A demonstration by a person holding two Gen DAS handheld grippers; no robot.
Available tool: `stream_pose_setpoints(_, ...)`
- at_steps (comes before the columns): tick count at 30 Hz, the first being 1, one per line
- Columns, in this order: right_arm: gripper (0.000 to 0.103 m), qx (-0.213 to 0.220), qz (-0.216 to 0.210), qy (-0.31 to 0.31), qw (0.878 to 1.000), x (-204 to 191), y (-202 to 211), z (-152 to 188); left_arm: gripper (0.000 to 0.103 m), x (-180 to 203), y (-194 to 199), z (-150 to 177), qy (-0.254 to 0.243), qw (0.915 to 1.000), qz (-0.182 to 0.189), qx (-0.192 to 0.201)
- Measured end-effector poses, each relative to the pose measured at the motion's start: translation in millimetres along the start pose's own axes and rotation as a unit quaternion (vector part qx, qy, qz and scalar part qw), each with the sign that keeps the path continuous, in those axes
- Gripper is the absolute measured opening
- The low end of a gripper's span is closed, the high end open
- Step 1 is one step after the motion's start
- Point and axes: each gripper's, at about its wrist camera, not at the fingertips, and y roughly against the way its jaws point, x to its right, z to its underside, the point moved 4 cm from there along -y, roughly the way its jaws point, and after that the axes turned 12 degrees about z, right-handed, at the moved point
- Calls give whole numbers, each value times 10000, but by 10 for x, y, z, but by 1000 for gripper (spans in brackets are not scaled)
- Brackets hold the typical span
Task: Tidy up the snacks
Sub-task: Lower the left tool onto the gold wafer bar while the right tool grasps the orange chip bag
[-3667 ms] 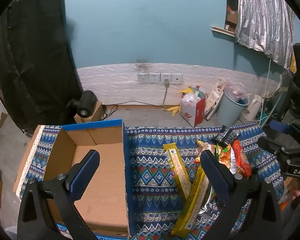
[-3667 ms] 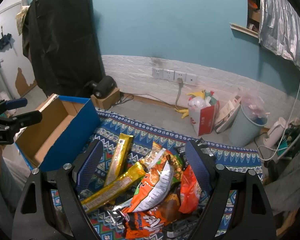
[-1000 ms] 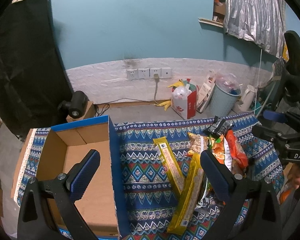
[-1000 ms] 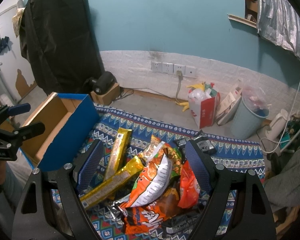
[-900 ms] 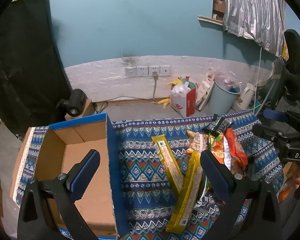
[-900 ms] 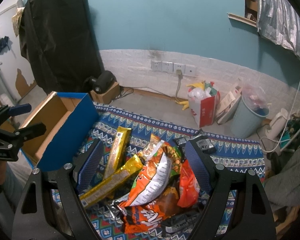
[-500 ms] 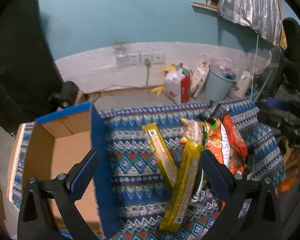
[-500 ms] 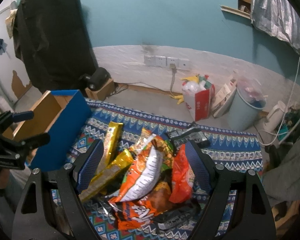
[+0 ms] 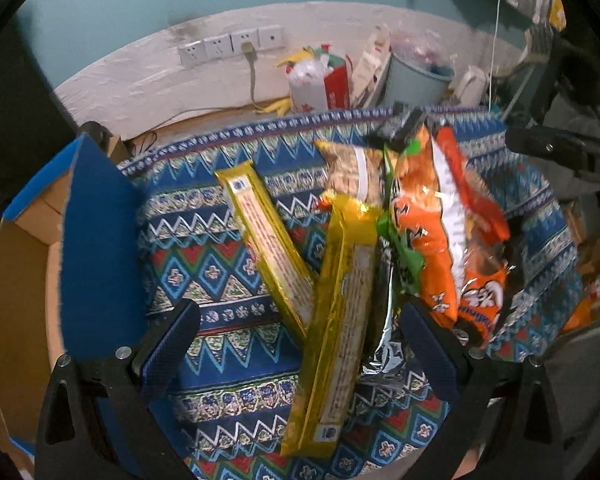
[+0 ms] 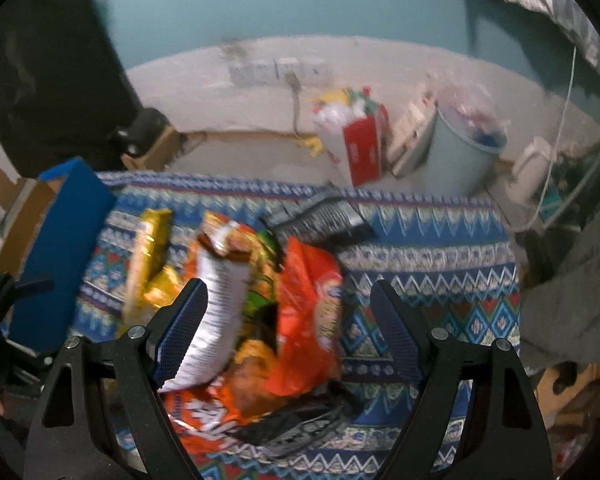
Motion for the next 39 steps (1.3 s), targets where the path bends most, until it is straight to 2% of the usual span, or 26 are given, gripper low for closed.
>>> stream_pose_setpoints(5,82,-413,34,-76,9991,108,-348,118,94,-5,-285,76,105,9991,96,-388)
stream_pose_setpoints(11,82,-735,-99,-150,9971,149,-629,182,94,0,-491,108,79,9982,30,-595)
stream_pose_setpoints(13,82,-815,-140,-142,9965,137,-701,191,90,-3,-554,119,66,9978,28,-659)
stream_pose_setpoints(20,82,-1082,-92,-80,9941,134,-954,264,60,-76,-696,165,268,9958,329,-809)
stream_pose_setpoints(23,82,-1177,-128,-50,9929,113,-1045,294,45,-110,-738,189,210,9965,212,-787)
stream_pose_setpoints(24,80,-1195,-147,-41,9927,102,-1070,301,40,-116,-736,191,183,9967,176,-770)
stream_pose_setpoints(25,78,-1219,-150,-18,9924,91,-1093,309,40,-123,-734,194,176,9968,180,-756)
stream_pose_setpoints(27,61,-1300,-192,23,9913,68,-1130,328,37,-149,-721,196,241,9966,281,-737)
stream_pose_setpoints(29,59,-1341,-175,83,9908,41,-1165,353,34,-181,-692,194,259,9967,319,-694)
stream_pose_setpoints(33,35,-1186,-51,234,9927,0,-1129,350,32,-223,-585,160,192,9977,261,-589)
stream_pose_setpoints(39,29,-1013,-45,198,9946,35,-978,316,32,-211,-351,129,219,9987,254,-391)
